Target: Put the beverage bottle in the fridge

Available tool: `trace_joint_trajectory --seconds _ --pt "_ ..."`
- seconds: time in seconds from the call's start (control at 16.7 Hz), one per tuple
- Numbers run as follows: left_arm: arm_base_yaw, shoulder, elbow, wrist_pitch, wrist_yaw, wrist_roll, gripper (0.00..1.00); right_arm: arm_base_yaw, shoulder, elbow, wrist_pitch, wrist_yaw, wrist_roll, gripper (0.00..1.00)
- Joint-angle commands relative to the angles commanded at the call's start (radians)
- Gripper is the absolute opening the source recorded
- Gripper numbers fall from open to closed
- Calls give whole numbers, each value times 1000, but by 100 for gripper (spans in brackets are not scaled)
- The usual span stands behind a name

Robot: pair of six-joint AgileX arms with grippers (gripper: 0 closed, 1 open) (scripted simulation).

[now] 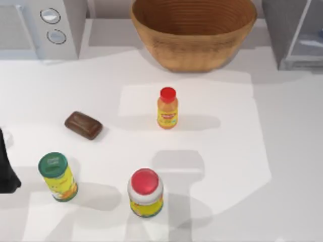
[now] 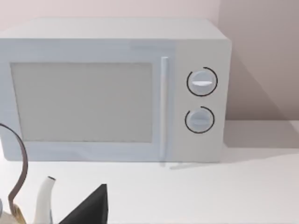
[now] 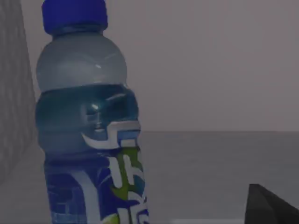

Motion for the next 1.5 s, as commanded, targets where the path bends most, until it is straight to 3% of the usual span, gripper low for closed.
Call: trace_joint_trajectory --seconds 0.54,0.9,1.5 --pt "0 0 0 0 0 0 100 38 209 411 -196 44 -6 1" --pt "0 0 0 0 0 0 100 40 220 438 -209 49 -5 1" --pt "0 0 0 0 0 0 100 40 220 438 -209 49 -5 76"
